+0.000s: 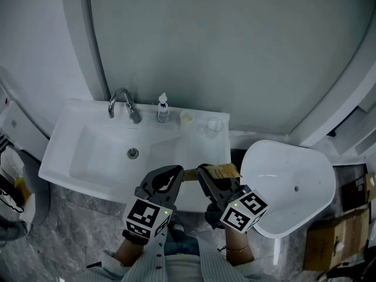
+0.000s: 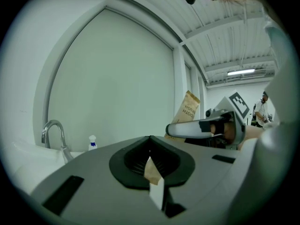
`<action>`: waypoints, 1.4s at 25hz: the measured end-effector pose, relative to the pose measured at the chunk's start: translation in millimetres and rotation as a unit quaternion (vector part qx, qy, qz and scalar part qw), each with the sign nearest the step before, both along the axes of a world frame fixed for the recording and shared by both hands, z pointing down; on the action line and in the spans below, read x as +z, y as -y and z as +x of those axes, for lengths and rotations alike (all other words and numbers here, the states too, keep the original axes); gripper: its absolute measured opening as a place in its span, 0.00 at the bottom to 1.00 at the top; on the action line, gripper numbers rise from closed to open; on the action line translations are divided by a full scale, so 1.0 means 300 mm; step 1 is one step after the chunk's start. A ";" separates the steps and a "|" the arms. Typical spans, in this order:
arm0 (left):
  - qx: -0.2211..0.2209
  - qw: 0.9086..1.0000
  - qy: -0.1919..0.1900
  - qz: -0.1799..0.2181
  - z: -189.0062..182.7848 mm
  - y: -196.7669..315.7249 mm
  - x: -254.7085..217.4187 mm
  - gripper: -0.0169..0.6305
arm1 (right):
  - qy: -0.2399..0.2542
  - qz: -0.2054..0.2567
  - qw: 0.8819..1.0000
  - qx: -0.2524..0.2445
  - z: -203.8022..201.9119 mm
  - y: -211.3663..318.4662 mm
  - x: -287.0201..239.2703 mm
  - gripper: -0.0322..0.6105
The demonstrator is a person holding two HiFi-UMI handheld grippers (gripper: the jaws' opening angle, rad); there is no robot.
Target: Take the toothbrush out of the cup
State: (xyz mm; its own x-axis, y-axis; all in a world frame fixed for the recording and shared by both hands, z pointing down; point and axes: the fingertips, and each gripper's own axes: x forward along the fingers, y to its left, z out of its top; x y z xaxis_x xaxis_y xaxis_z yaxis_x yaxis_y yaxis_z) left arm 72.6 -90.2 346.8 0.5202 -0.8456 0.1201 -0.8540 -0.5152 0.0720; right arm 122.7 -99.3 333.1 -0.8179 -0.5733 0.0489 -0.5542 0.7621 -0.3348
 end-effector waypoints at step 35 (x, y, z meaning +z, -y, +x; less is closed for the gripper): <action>0.030 1.000 0.003 0.003 -0.018 0.090 -0.020 0.05 | -0.012 -0.026 1.000 -0.004 -0.053 0.053 0.025 0.11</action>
